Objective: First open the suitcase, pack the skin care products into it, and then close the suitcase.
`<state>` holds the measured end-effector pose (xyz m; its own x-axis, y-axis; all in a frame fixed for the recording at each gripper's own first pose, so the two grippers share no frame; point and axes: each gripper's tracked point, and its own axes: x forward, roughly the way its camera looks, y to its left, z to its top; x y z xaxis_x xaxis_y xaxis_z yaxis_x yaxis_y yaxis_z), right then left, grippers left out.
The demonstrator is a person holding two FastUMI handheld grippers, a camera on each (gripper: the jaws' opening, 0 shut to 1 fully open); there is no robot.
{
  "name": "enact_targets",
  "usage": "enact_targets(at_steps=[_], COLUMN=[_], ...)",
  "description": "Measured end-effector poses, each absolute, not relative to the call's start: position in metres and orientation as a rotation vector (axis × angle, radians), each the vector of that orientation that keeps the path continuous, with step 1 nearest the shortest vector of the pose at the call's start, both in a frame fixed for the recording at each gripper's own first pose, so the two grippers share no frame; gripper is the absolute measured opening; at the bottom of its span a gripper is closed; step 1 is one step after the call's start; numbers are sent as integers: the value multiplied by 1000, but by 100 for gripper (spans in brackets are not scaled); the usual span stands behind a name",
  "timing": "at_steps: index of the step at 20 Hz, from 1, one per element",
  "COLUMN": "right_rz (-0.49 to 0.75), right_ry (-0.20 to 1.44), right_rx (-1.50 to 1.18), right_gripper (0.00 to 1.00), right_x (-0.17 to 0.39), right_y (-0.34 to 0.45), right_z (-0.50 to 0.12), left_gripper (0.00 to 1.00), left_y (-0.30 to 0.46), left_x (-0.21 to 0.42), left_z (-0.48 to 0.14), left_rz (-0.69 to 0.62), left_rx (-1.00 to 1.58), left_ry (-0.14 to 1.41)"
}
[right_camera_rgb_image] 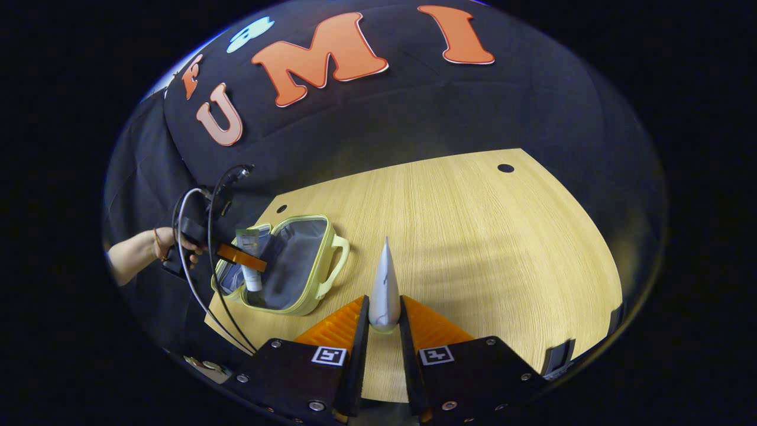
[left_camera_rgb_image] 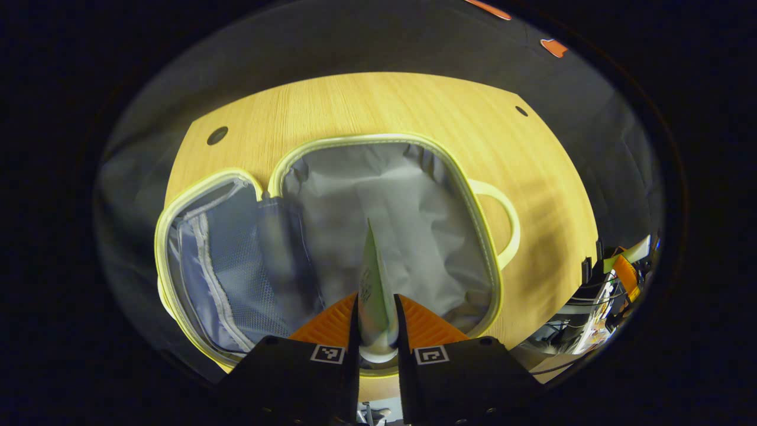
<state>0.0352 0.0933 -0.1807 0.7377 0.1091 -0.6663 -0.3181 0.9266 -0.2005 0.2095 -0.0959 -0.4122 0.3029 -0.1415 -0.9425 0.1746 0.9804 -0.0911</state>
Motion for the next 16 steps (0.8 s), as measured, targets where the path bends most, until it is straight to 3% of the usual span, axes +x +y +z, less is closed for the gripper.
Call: enact_targets(at_steps=[5, 7, 10, 16], right_rz=[215, 217, 243, 365], right_ry=[714, 720, 721, 721], right_rx=[-321, -327, -319, -355], right_gripper=[31, 31, 31, 31], right_x=[30, 28, 27, 37], right_y=[89, 93, 108, 158], right_z=[-182, -184, -180, -169], left_gripper=[30, 39, 98, 98], left_y=[-91, -89, -90, -99], left_x=[213, 216, 216, 180], left_z=[-433, -430, -408, -349], left_rz=[-175, -168, -209, -263], left_rx=[25, 33, 98, 9], left_ry=[1280, 1261, 1195, 996])
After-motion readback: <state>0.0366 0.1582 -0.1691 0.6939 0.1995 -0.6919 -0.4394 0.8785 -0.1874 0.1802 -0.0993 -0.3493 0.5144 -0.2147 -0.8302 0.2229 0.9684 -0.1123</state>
